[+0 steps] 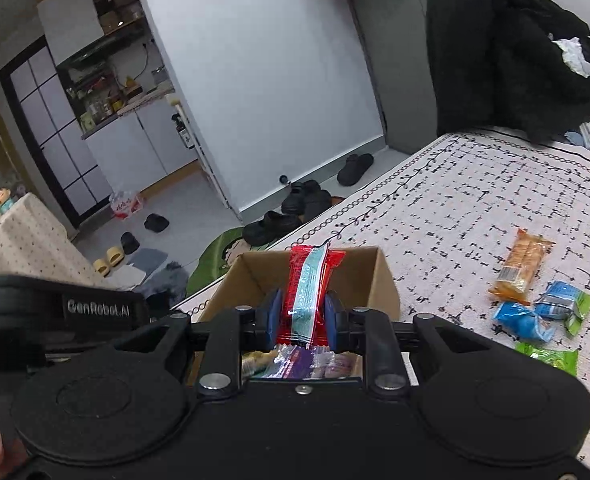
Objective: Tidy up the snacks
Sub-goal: 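Carry the stick snack and red candy bar over the box and open both tools, then move both tools back toward the remaining snacks on the bed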
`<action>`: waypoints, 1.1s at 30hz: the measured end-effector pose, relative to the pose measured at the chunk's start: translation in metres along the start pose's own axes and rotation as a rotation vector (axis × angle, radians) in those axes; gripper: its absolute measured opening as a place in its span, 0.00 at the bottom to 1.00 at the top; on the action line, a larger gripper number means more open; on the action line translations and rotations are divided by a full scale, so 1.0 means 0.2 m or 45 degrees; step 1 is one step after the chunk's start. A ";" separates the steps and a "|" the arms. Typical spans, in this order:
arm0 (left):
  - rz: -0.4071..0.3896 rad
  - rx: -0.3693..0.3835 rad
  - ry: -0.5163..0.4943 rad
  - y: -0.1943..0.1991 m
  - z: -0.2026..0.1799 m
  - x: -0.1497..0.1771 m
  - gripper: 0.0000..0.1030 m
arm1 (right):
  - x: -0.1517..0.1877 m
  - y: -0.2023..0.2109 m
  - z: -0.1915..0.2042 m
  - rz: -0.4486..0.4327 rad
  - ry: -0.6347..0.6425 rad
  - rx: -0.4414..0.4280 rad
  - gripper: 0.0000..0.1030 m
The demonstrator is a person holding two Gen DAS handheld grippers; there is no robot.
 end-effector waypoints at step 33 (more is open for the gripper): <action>0.044 -0.001 -0.146 -0.03 -0.31 0.08 0.83 | 0.03 0.19 -0.46 0.023 -0.205 0.142 0.73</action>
Point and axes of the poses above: each gripper's, at about its wrist camera, not at the fingertips, and y roughly against the way its jaws point, z to its left, x to its underside, the point moved 5 cm from there along -y, roughly the way its jaws point, and after that the axes turned 4 degrees about z, right-handed, at the moved point
